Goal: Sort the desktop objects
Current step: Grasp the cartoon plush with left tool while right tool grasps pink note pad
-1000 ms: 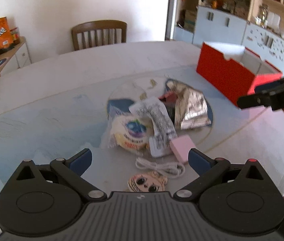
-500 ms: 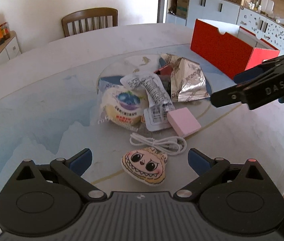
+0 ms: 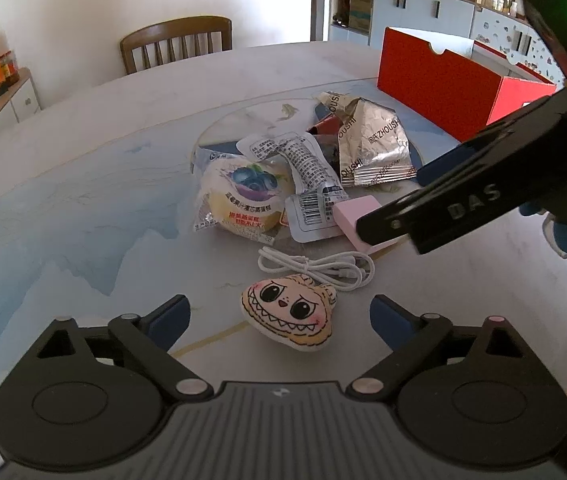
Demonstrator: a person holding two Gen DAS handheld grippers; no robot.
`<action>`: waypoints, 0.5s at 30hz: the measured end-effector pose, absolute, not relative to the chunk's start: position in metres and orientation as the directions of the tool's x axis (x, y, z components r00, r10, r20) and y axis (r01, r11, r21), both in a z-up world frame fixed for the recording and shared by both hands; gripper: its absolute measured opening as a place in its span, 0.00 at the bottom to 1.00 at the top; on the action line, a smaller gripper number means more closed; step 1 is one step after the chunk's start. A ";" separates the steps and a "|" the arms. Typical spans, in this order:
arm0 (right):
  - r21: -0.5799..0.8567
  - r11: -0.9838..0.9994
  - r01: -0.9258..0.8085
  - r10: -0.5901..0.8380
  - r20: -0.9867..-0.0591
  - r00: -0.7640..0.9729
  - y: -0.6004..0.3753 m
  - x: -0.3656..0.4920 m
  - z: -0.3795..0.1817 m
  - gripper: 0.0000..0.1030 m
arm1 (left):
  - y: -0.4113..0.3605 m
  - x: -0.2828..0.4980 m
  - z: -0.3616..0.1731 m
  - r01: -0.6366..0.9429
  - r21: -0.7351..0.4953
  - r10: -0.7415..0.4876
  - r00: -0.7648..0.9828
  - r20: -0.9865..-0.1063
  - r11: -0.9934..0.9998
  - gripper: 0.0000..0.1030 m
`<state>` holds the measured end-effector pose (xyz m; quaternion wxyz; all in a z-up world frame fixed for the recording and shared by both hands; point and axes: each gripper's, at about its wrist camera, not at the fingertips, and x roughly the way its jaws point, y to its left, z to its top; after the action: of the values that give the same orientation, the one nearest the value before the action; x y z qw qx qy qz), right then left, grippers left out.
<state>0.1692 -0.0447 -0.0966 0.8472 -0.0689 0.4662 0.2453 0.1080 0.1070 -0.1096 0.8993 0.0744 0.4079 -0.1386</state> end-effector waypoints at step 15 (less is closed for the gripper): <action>0.121 0.882 -0.455 0.334 -0.842 0.423 -0.028 0.174 -0.107 0.70 | 0.102 0.110 -0.111 0.324 0.038 -0.185 0.628 -0.756 0.945 0.61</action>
<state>0.1736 -0.0276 -0.1067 0.8412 -0.0629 0.4832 0.2344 0.1103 0.1025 -0.1109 0.8982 0.0857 0.4072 -0.1417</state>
